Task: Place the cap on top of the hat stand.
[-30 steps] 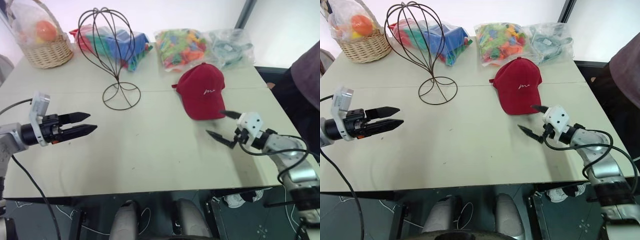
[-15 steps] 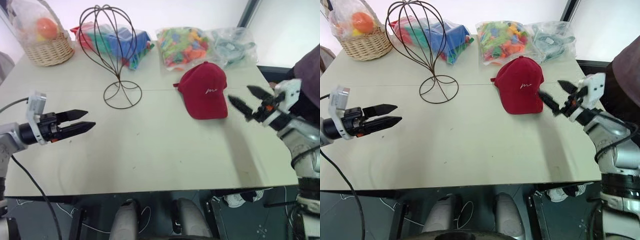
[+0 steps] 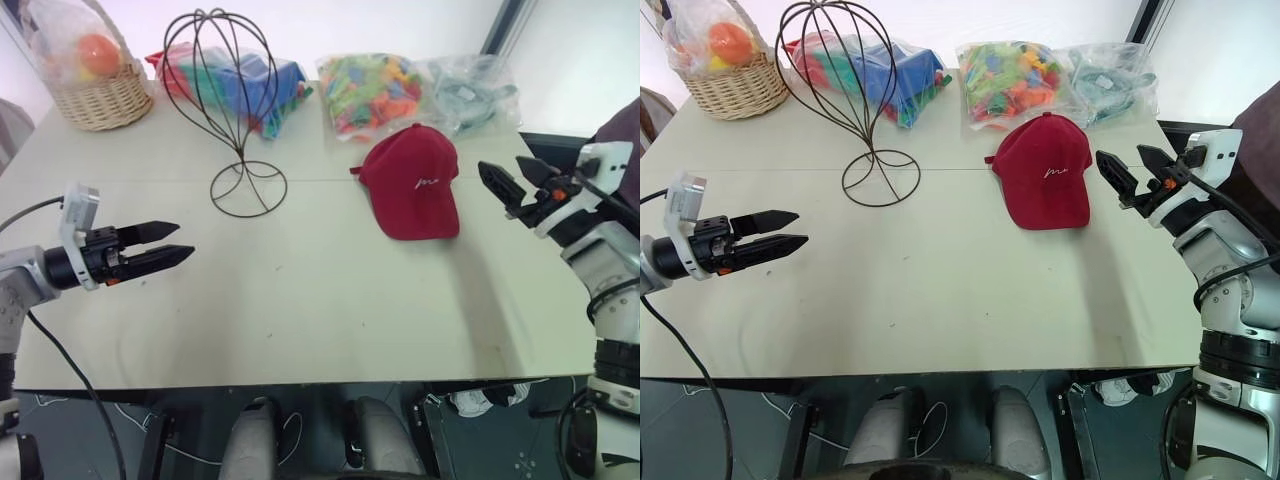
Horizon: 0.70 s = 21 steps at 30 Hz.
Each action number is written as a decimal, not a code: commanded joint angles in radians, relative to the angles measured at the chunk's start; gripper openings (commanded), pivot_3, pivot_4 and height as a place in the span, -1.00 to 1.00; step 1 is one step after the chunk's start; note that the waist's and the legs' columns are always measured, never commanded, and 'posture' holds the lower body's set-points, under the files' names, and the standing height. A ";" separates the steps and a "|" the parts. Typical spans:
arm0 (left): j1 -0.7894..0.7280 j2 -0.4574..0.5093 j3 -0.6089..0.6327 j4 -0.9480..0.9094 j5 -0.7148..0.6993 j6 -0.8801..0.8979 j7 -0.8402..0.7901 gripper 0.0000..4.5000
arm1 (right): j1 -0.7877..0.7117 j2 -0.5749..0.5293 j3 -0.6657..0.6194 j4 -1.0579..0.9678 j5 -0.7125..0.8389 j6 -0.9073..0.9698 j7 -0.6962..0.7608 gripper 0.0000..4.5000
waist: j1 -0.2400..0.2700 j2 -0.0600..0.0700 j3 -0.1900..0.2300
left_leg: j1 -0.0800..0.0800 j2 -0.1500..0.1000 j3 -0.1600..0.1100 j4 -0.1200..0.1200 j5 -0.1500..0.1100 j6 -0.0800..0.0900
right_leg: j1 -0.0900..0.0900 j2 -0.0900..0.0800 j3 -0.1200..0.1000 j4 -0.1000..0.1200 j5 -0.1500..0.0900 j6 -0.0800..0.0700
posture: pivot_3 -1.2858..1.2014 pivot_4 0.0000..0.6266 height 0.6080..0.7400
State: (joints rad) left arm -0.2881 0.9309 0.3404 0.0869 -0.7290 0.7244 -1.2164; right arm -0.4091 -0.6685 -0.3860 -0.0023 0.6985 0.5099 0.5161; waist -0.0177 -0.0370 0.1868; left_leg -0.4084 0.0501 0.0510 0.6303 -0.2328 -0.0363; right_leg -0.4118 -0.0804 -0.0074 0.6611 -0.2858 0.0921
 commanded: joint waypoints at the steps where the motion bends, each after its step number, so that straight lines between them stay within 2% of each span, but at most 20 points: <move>1: -0.004 0.008 0.028 -0.006 -0.001 -0.019 0.000 1.00 | -0.003 0.002 -0.017 -0.065 0.002 -0.008 0.005 0.84 | 0.000 0.000 0.000 | 0.000 0.000 0.000 0.000 0.000 0.000 | 0.000 0.000 0.000 0.000 0.000 0.000 | 0.03 -0.52 1.00; 9: -0.042 -0.049 0.041 0.034 0.018 -0.063 0.103 1.00 | 0.030 0.001 0.006 -0.066 -0.112 -0.043 -0.039 0.84 | 0.002 0.000 0.000 | 0.000 0.000 0.000 0.000 0.000 0.000 | 0.000 0.000 0.000 0.000 0.000 0.000 | 0.03 -0.52 1.00; 16: -0.067 -0.087 0.071 0.023 0.020 -0.031 0.237 1.00 | 0.091 0.024 -0.054 -0.122 -0.098 -0.040 -0.075 0.84 | 0.003 0.000 0.000 | 0.000 0.000 -0.001 0.000 0.000 0.000 | 0.000 0.000 0.000 0.000 0.000 0.000 | 0.03 -0.52 1.00; 17: -0.062 -0.080 0.082 0.011 0.011 -0.021 0.241 1.00 | 0.100 0.021 -0.059 -0.125 -0.084 -0.039 -0.056 0.93 | 0.001 0.000 0.000 | 0.000 0.000 0.000 0.000 0.000 0.000 | 0.000 0.000 0.000 0.000 0.000 0.000 | 0.03 -0.52 1.00; 21: -0.041 -0.054 0.103 -0.017 0.001 0.001 0.248 1.00 | 0.112 -0.001 -0.044 -0.139 -0.052 0.011 0.002 0.93 | -0.003 0.000 0.000 | 0.000 0.000 0.000 0.000 0.000 0.000 | 0.000 0.000 0.000 0.000 0.000 0.001 | 0.03 -0.52 1.00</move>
State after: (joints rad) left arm -0.3274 0.8491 0.4032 0.1036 -0.7119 0.7202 -0.9712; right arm -0.2899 -0.6484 -0.4112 -0.0857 0.6164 0.5145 0.4929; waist -0.0208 -0.0370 0.1867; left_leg -0.4084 0.0501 0.0508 0.6305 -0.2328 -0.0363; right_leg -0.4116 -0.0800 -0.0076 0.6611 -0.2855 0.0927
